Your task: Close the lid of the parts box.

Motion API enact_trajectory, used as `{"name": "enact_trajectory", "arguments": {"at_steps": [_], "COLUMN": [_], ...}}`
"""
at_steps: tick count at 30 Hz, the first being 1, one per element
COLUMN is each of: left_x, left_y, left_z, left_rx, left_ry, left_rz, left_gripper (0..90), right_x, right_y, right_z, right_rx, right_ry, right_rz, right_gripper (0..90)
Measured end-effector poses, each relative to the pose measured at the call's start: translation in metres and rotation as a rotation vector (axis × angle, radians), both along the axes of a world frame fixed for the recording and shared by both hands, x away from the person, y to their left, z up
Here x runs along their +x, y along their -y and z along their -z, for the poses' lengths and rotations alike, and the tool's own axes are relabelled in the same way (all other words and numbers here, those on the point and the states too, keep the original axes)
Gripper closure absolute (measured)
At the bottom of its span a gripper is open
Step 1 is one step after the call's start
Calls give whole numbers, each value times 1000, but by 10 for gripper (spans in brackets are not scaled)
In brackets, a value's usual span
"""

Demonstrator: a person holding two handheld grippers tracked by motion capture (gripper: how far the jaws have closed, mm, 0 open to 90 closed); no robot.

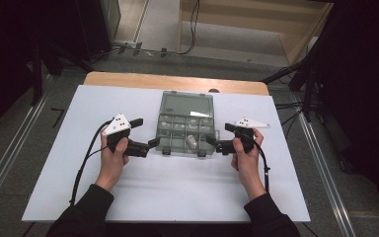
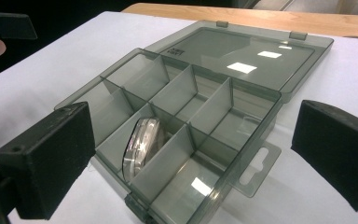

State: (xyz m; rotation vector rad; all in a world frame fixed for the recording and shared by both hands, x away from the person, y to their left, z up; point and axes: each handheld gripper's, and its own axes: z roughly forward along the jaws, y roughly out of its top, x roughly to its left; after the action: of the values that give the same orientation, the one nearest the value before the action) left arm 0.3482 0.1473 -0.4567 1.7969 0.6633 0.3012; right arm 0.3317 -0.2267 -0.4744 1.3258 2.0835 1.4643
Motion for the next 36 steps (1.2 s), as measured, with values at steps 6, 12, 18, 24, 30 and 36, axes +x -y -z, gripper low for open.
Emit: {"name": "enact_trajectory", "arguments": {"at_steps": [6,12,18,24,30,36], "left_x": [14,29,47,63,80,91], "left_y": [3,6,11,19,23,33], "left_z": [-2,-3,-1,2,9,15], "left_rx": [-17,-19,-5,7,5,36], "left_ry": [-16,-37,-62,-88,-130,-151], "left_rz": [-15,-19,-42,-45,-62,-76], "left_gripper": [46,46,65,65,66,131], "right_x": [10,19,32,44,58,71], "right_y": [1,2,4,7,9,9], "right_z": [-3,-5,-7,-7,-6,-1], "right_rx": [20,31,38,42,61,66], "right_ry": [-16,-23,-33,-49,-72,-93], "right_rz": [11,17,29,39,46,50], "right_gripper": [0,0,0,0,0,0]}}
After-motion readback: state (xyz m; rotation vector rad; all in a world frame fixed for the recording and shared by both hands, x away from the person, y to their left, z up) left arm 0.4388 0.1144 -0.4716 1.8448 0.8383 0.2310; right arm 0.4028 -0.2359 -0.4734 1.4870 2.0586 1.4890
